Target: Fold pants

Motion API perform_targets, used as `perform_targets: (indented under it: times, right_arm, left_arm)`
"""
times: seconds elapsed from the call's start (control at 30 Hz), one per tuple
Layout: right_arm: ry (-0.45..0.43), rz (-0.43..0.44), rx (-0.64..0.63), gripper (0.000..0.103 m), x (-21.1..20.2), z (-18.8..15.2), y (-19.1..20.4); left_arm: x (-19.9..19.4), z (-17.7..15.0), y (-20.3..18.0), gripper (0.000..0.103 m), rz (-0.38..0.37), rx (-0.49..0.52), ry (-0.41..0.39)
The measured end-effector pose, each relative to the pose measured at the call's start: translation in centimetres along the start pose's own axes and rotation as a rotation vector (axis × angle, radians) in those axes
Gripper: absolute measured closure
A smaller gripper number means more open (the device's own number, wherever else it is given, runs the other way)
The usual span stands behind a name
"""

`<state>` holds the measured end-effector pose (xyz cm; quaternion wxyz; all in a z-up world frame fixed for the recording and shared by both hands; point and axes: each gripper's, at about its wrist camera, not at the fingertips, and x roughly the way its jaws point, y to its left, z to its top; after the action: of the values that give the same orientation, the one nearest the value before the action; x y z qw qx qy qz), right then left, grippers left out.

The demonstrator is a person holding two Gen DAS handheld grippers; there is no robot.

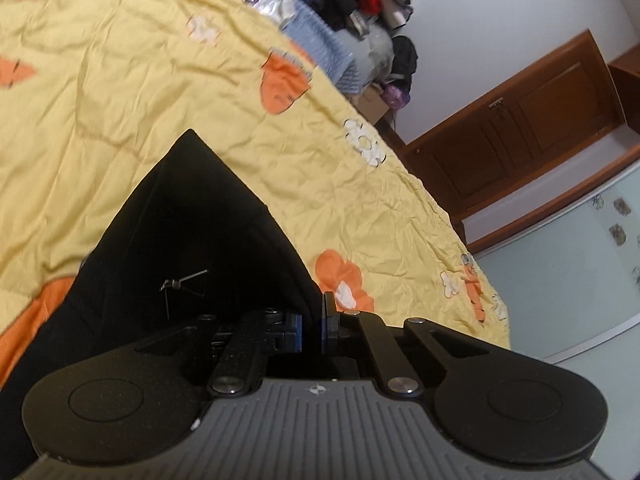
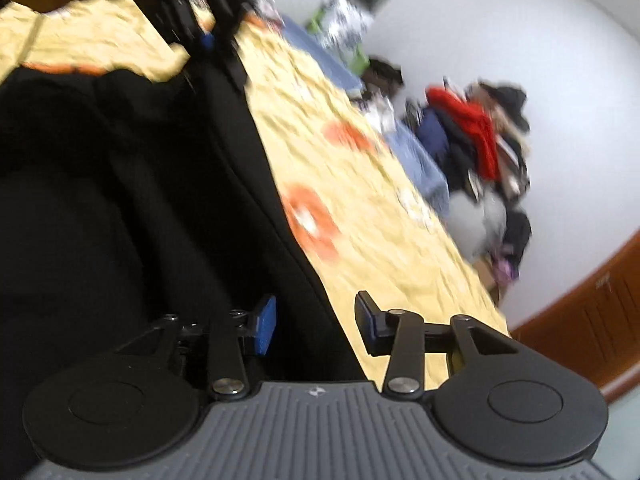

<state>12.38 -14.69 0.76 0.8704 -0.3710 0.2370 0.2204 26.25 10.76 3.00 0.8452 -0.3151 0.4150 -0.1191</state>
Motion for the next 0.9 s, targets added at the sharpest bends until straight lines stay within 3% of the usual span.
perform_targets:
  times: [0.1,0.13,0.23,0.3,0.37,0.43,0.5,0.57,0.67,0.77,0.83,0.9]
  right_arm:
    - [0.041,0.102,0.071,0.064,1.2,-0.5,-2.7]
    - [0.058,0.145,0.084,0.072,1.7,-0.7,-3.4]
    - [0.093,0.133,0.042,0.095,2.2,-0.4,-4.0]
    - [0.089,0.059,0.007,0.098,2.2,0.4,-3.6]
    - [0.079,-0.116,-0.082,0.098,2.0,0.6,-2.8]
    - [0.043,-0.174,-0.049,0.098,1.5,1.3,-2.4]
    - [0.030,-0.166,-0.034,0.098,0.6,1.3,-1.3]
    - [0.033,-0.171,-0.074,0.098,-0.9,0.6,0.8]
    - [0.044,-0.077,-0.046,0.098,-3.8,-0.3,3.9]
    - [0.089,0.052,-0.110,0.098,-6.5,-1.5,7.5]
    - [0.057,0.007,-0.193,0.090,-7.3,-2.2,9.0]
    - [0.076,-0.035,-0.190,0.080,-6.8,-2.4,8.9]
  left_arm:
    - [-0.1,-0.2,-0.8,0.096,0.014,0.041,-0.020]
    - [-0.3,-0.2,-0.8,0.096,0.017,0.047,-0.023]
    - [-0.1,0.0,-0.7,0.095,0.025,0.047,-0.025]
    - [0.1,0.4,-0.8,0.095,0.032,0.044,-0.037]
    - [0.1,0.7,-1.2,0.095,0.028,0.056,-0.080]
    - [-0.8,0.2,-1.9,0.095,0.046,0.093,-0.126]
    - [-2.1,-0.6,-2.0,0.096,0.039,0.127,-0.126]
    - [-3.8,-1.8,-0.7,0.095,0.020,0.109,-0.078]
    - [-6.6,-4.7,1.9,0.095,0.006,0.074,0.001]
    - [-8.3,-8.1,3.7,0.095,0.052,0.090,0.038]
    - [-8.2,-9.2,4.8,0.095,0.073,0.072,0.051]
    - [-7.7,-9.6,5.5,0.095,0.085,0.036,0.062]
